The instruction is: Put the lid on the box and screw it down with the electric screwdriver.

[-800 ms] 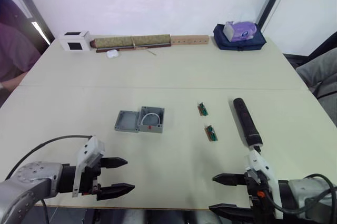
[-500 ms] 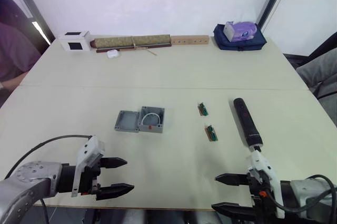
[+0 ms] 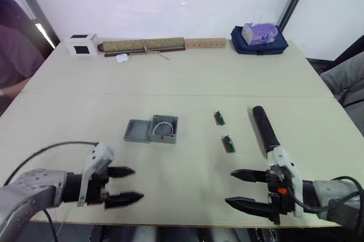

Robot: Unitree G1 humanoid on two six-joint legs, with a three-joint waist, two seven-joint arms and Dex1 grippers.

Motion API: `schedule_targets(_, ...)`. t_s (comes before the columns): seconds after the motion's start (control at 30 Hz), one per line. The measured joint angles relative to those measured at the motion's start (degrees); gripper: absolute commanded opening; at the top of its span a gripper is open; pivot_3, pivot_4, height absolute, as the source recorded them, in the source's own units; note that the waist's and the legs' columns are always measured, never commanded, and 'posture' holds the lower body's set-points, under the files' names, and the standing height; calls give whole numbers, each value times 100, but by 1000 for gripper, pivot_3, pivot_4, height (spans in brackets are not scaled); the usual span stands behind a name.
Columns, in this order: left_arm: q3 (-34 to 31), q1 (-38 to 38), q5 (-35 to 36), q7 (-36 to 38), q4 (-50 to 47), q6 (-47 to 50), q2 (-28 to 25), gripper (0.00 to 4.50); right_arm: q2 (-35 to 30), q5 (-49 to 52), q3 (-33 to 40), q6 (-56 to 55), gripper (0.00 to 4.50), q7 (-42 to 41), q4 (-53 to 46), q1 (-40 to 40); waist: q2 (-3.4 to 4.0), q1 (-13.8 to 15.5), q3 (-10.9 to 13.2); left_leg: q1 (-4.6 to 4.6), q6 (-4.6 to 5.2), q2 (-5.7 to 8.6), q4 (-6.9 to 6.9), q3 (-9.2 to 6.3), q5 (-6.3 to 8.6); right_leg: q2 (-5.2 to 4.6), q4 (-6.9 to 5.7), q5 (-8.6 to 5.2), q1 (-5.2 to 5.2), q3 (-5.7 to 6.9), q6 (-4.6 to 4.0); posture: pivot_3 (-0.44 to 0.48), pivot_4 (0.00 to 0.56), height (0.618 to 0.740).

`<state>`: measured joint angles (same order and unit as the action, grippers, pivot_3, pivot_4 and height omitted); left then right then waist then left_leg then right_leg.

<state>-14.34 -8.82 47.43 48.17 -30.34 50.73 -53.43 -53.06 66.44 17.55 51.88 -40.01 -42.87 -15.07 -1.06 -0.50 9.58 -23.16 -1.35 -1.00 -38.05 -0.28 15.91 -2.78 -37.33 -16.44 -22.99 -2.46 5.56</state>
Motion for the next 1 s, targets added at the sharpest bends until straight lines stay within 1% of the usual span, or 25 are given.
schedule_targets(0.1,-152,505,-6,-256,320,-2,82,4500,-197,936,115,141,4487,769,-27,568,-6,-14,1,1,0,0,-3,0,0,0,0,0,1,1,1,0,150,740)
schedule_targets(0.13,-176,775,-4,-309,429,16,81,4500,-200,1262,107,128,4487,1070,-42,808,-6,-15,1,0,0,0,-3,0,0,1,0,0,1,1,1,0,150,740)
schedule_targets(0.17,-173,910,-4,-324,498,34,78,4500,-199,1385,70,124,4487,1218,-42,925,-6,-15,1,2,0,1,-3,0,0,2,0,0,2,1,1,0,150,740)
schedule_targets(0.23,-29,1608,-110,-312,761,5,15,4500,-83,1624,-152,23,4487,1766,-66,1464,-7,-16,1,-2,0,6,-3,0,0,9,-1,1,-3,1,1,0,150,740)
schedule_targets(0.33,236,2362,-211,-65,1012,-66,-72,4500,-21,1711,-402,-29,4487,2114,-88,1867,-5,-9,0,-10,0,8,-3,3,0,2,-3,1,-10,0,2,0,150,740)
schedule_targets(0.4,780,3188,-325,495,1343,-71,-225,4500,-46,1737,-615,13,4487,2213,-92,2233,-13,-6,4,-25,-1,13,-11,2,-1,6,-5,2,-25,5,2,0,150,740)
schedule_targets(0.43,1280,3734,-601,949,1509,-199,-326,4500,-90,1636,-730,23,4487,2205,-99,2410,-13,0,4,-23,-1,18,-15,2,-1,6,-13,2,-20,5,3,0,150,740)
schedule_targets(0.47,1868,4378,-1000,1494,1622,-469,-422,4500,-106,1366,-935,22,4487,2202,-106,2716,-14,6,4,-23,-1,23,-18,8,-1,8,-8,2,-20,6,2,0,150,740)
schedule_targets(0.5,2287,4803,-1303,1937,1677,-754,-468,4500,-100,1136,-1075,15,4487,2200,-119,2923,-11,-3,3,-23,-1,22,-15,10,-1,8,-2,3,-20,-1,2,0,150,740)
schedule_targets(0.53,2957,5288,-1974,2566,1781,-1323,-564,4500,-106,691,-1320,12,4487,2185,-143,3137,-5,-13,-1,-20,-1,25,-15,19,-1,9,0,2,-19,-5,2,0,150,740)
schedule_targets(0.57,3491,5582,-2546,2982,1892,-1789,-605,4500,-114,354,-1556,21,4487,2165,-172,3216,4,-32,-6,-18,0,25,-11,31,-1,12,4,2,-20,-13,2,0,150,740)
schedule_targets(0.6,3874,5735,-2956,3288,2103,-2163,-533,4500,-121,78,-1778,42,4487,2144,-197,3189,13,-38,-11,-16,2,23,-6,32,1,12,1,2,-22,-17,2,0,150,740)
schedule_targets(0.63,4183,5886,-3254,3500,2435,-2394,-322,4500,-111,-165,-1991,75,4487,2124,-199,3117,15,-29,-11,-18,6,23,-7,35,2,18,-1,1,-24,-15,1,0,150,740)
schedule_targets(0.73,4669,6134,-3804,3727,3270,-2731,262,4500,47,-572,-2379,126,4487,2112,-227,2987,-3,-19,0,-39,7,12,-13,25,2,27,-18,0,-50,-7,0,0,150,740)
schedule_targets(0.83,4804,6384,-4208,3859,3688,-2976,598,4500,222,-861,-2566,129,4487,2127,-366,2911,-4,-41,1,-39,7,12,-17,12,2,22,-21,1,-49,-11,2,0,150,740)
schedule_targets(1.0,4808,6410,-4450,4047,3933,-2997,901,4500,436,-1191,-2637,132,4487,2177,-431,2750,-3,-25,0,-36,7,12,-18,9,2,19,-24,1,-46,-10,2,0,150,740)
